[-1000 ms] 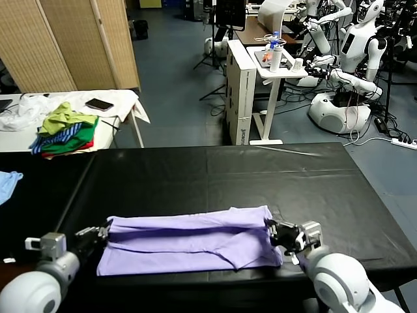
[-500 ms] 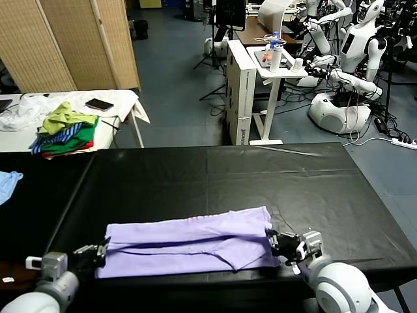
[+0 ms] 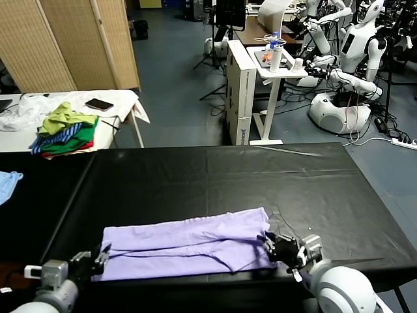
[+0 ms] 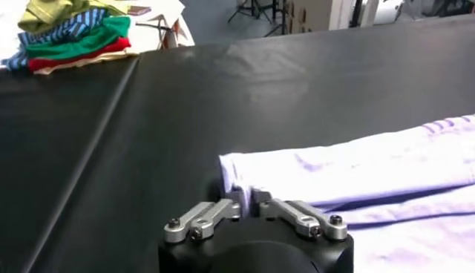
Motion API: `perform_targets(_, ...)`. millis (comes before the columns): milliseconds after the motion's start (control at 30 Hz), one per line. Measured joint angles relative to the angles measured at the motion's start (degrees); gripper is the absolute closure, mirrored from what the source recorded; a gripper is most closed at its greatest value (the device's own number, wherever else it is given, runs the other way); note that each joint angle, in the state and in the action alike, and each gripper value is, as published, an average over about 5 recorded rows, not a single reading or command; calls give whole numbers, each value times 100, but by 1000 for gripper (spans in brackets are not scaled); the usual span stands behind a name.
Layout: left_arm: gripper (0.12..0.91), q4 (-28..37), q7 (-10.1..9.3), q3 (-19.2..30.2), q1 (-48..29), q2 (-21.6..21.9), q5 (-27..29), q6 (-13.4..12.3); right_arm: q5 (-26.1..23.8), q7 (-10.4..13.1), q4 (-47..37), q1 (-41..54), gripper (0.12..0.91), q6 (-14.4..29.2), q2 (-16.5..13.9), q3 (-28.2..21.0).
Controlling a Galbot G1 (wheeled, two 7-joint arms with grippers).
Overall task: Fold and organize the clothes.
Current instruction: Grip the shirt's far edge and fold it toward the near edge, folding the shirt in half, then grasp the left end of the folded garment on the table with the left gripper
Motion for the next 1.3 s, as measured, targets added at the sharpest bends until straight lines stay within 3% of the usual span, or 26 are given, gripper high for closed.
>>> perform_targets(100, 171, -19, -3, -33, -28, -28, -45, -92, 51, 124, -49, 85, 134, 41, 118, 94)
perform_targets(200, 129, 53, 11, -5, -177, -46, 1, -329, 49, 236, -267, 288, 120, 255, 285, 70)
perform_targets(400, 124, 445, 106, 117, -700, 38, -179, -603, -103, 298, -980, 862, 118, 647, 657, -181)
perform_targets(567, 123, 793, 130, 268, -1081, 28, -579, -622, -273, 313, -1522, 1267, 118, 773, 888, -440)
perform_targets(767, 123, 1047, 115, 408, -1279, -37, -667, -604, -422, 293, -1921, 1441, 124, 824, 1077, -656)
perform_targets(1033, 134, 1251, 144, 423, -1299, -61, -669, -595, -584, 298, -2166, 1517, 328, 861, 1251, -786)
perform_targets(1133, 226, 1294, 165, 438, -1306, -93, -699, -590, -630, 291, -2204, 1515, 398, 872, 1266, -789)
perform_targets(1200, 348, 1305, 174, 450, -1304, -114, -747, -579, -665, 286, -2217, 1505, 460, 884, 1274, -786)
perform_targets(1300, 538, 1320, 182, 471, -1304, -142, -806, -553, -746, 284, -2226, 1479, 623, 921, 1297, -779)
